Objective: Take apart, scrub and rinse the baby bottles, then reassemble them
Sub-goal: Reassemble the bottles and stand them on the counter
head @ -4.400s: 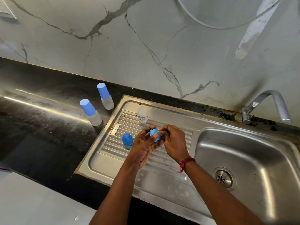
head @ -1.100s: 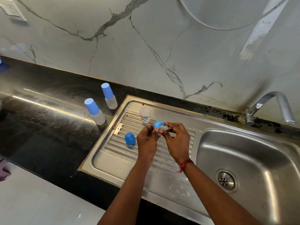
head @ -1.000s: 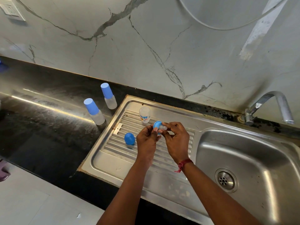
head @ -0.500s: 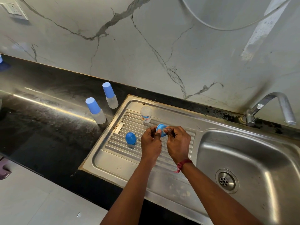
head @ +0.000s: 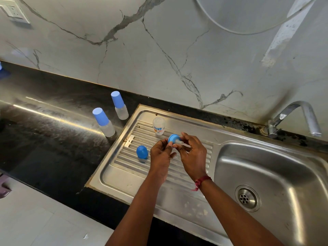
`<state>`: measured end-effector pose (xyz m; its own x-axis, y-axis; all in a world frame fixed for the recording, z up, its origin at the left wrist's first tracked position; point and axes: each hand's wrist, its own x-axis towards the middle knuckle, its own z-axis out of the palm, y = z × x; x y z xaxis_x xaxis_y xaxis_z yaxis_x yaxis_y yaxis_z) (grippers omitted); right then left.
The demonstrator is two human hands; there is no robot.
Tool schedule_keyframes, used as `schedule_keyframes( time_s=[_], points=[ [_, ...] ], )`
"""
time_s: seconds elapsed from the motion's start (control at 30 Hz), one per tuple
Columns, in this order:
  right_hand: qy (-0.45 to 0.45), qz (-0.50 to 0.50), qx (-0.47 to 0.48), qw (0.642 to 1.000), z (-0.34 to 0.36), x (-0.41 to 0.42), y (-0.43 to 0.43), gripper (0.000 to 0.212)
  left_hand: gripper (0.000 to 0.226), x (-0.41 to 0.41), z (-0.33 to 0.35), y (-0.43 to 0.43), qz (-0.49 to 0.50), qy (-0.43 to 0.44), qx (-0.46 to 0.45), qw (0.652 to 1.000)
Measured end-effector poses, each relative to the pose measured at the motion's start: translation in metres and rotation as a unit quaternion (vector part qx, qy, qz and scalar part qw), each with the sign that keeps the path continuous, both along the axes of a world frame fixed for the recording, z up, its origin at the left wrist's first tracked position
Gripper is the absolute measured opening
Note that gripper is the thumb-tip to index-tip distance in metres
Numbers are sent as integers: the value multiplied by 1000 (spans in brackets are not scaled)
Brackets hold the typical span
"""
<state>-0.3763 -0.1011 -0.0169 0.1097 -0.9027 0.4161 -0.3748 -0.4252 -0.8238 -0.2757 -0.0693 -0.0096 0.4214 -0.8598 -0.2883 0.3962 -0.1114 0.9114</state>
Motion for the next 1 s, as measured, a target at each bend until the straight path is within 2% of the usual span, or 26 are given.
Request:
schedule_keyframes(
  time_s=[0.13,0.23,0.33,0.6,0.7,0.83,1.0],
  points=[
    [37,6,-32,999,1,-2,-3,27,14,4,0,5,-12,129,-32,991],
    [61,11,-45,997,1,-3,-4,23,21,7,1,5,-14,166,-40,985],
    [85,2,-37,996,0,-3,-3,19,27,4,1,4,-1,153,-10,988],
    [136,3,-43,990,-4,-7,7,14,5,-18,-3,-1,72,49,77,993],
    [139,20,-33,990,-3,-9,16,33,8,-27,-5,-3,109,51,102,987],
    [143,19,-15,989,-9,-14,17,17,5,-33,-9,-5,125,57,112,984],
    [87,6,-2,996,-4,-15,12,16,5,-31,-4,-3,103,78,81,988]
  ],
)
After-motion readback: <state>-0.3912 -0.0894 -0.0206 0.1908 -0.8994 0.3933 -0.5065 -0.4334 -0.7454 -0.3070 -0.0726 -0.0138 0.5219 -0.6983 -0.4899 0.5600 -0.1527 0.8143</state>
